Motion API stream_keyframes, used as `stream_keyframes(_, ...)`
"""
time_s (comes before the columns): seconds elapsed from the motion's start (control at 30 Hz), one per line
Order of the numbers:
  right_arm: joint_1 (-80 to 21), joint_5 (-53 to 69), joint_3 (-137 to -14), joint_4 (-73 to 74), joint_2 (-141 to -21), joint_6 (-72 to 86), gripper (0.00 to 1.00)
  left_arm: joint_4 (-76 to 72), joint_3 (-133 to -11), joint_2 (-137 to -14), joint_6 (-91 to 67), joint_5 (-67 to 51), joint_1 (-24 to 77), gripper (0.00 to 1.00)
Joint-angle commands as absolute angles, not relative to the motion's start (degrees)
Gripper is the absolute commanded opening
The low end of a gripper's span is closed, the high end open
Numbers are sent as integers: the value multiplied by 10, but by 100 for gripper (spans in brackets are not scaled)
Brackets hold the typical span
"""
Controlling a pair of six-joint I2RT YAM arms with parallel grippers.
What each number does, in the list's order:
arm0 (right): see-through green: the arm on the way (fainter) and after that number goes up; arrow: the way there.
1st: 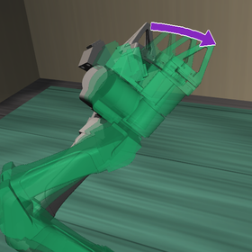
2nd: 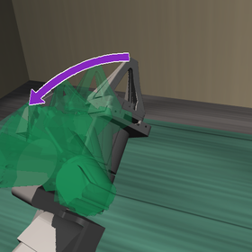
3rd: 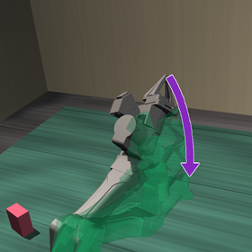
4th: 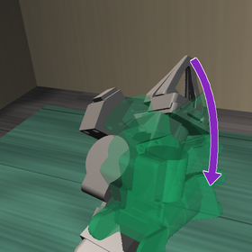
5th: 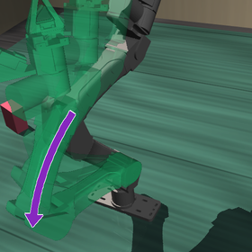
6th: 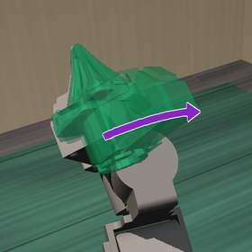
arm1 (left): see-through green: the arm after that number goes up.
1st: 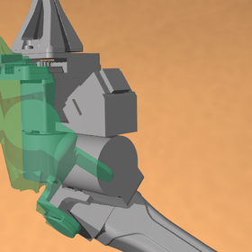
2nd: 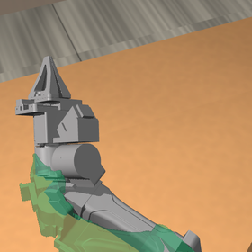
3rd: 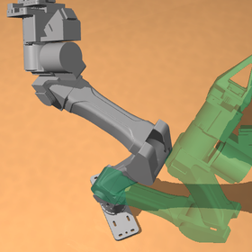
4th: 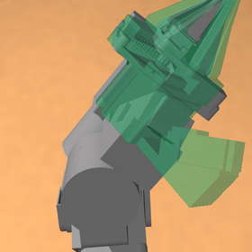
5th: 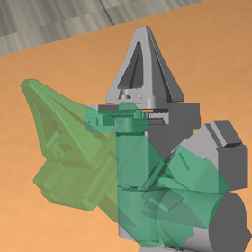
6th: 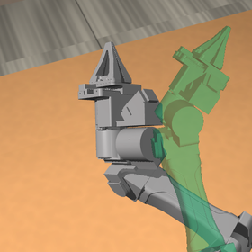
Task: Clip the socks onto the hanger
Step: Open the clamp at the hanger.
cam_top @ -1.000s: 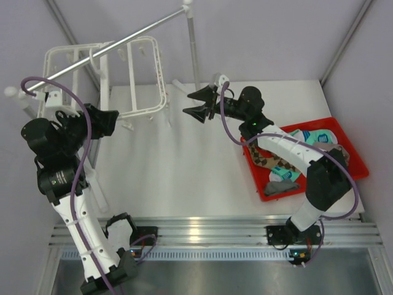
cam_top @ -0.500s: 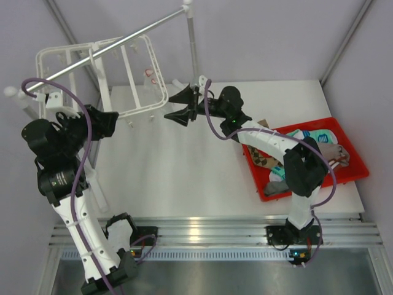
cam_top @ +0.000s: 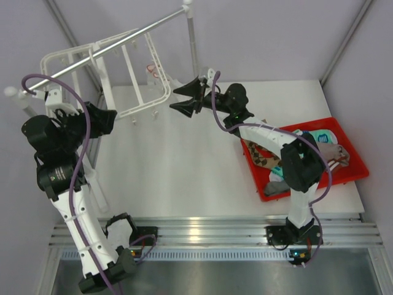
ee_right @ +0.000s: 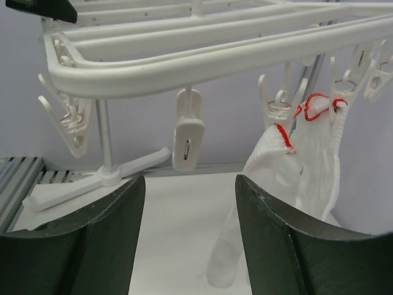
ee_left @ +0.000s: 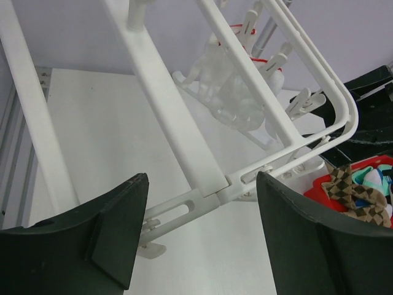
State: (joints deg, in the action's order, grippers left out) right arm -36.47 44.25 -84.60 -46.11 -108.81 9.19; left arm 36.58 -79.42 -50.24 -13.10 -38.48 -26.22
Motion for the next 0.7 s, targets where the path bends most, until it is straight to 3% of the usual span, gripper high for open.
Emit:
stream_keyframes(0.0,-361,481,-889,-536,-1116,118,61,364,-813,-507,-123,-380,-266,76)
stream_keyframes(0.27,-369,507,-932,-574,-1151,164,62,364,-818,-512,-129,-372,-265,76)
stream_keyframes(0.67,-379,512,-925,-609,-1151,194,55,363,-822,-513,-136,-374,-265,76)
